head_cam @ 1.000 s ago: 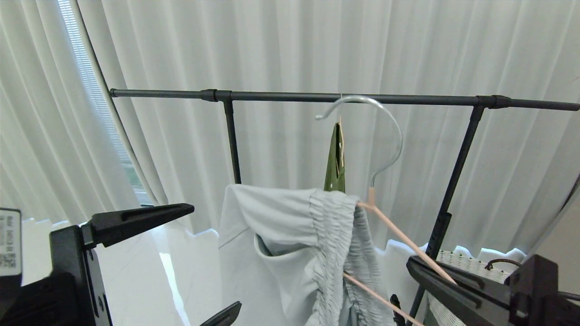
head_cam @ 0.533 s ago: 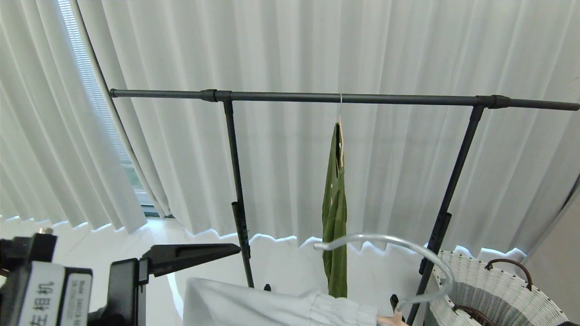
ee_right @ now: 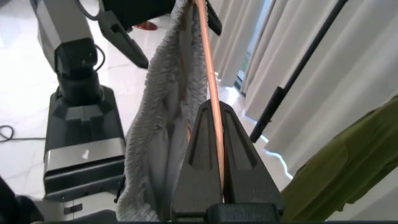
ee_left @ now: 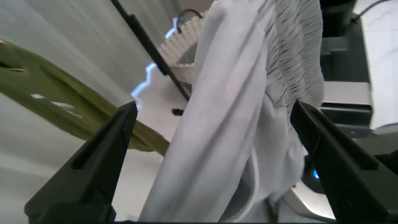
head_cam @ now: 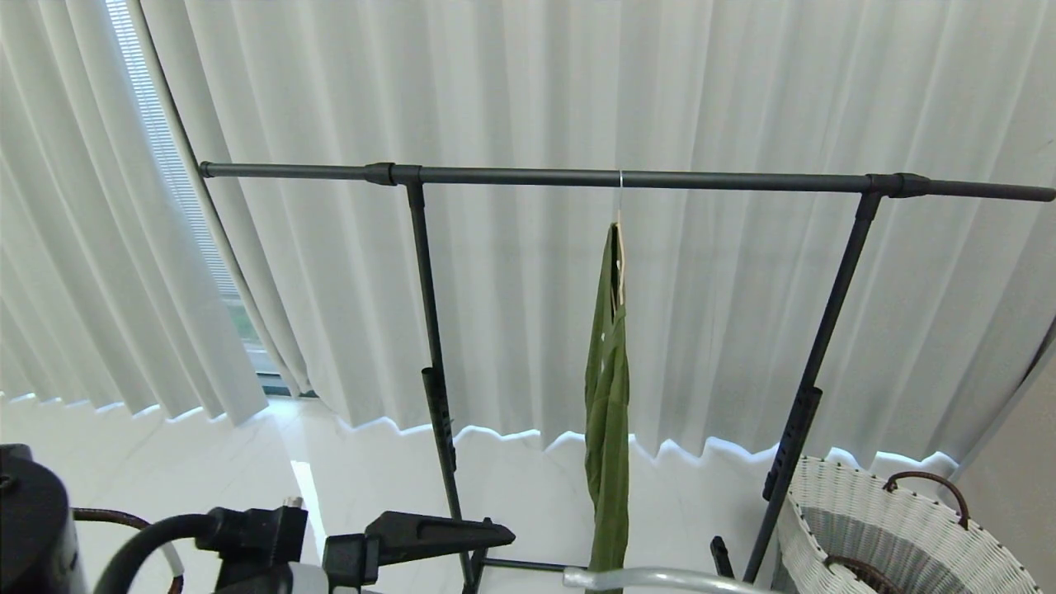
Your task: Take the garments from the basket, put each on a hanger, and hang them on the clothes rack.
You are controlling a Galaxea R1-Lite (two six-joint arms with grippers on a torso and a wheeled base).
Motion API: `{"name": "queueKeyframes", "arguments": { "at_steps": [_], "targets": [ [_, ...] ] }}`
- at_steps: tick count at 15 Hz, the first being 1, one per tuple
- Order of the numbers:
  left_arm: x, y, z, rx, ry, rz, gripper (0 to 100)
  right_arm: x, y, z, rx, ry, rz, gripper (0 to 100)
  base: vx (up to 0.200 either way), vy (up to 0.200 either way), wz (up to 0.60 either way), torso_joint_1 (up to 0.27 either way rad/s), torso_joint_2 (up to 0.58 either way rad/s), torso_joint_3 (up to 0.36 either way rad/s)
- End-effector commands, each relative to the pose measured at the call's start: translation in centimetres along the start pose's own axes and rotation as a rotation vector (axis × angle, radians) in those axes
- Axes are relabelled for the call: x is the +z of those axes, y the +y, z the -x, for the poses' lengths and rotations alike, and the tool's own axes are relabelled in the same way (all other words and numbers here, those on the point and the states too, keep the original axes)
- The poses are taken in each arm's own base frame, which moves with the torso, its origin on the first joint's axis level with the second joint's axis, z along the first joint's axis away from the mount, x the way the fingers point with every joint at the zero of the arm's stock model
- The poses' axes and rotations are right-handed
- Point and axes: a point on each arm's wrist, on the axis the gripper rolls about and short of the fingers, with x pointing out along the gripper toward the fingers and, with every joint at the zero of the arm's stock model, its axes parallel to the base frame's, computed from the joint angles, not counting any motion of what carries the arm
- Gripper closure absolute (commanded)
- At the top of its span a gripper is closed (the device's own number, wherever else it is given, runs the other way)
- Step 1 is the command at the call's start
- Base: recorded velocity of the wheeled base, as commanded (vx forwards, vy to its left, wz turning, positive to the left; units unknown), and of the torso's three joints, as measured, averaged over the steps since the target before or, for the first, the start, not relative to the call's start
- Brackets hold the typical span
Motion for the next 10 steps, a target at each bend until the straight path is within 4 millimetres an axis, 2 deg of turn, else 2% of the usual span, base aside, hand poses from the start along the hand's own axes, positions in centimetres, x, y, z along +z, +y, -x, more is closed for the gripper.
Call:
{"name": "queueKeyframes", "arguments": {
  "at_steps": [1,7,8,10],
  "targets": [
    [-0.4,0.1,-0.8,-0.024,0.029,0.022,0,-0.4,0.2,0.2,0.020,0.014,0.006,100,0.000,0.000,0.00,0.000,0.00,0.000],
    [-1.4,-0.2,-1.1,-0.035,0.070,0.029,0,-0.5,0.4,0.3,0.055,0.016,0.012,100,0.000,0.000,0.00,0.000,0.00,0.000],
    [-1.5,-0.2,-1.1,-0.037,0.074,0.030,100,-0.5,0.4,0.3,0.055,0.016,0.012,100,0.000,0.000,0.00,0.000,0.00,0.000],
    [-1.6,-0.2,-1.1,-0.034,0.077,0.030,100,-0.5,0.4,0.3,0.054,0.014,0.012,100,0.000,0.000,0.00,0.000,0.00,0.000]
  ]
}}
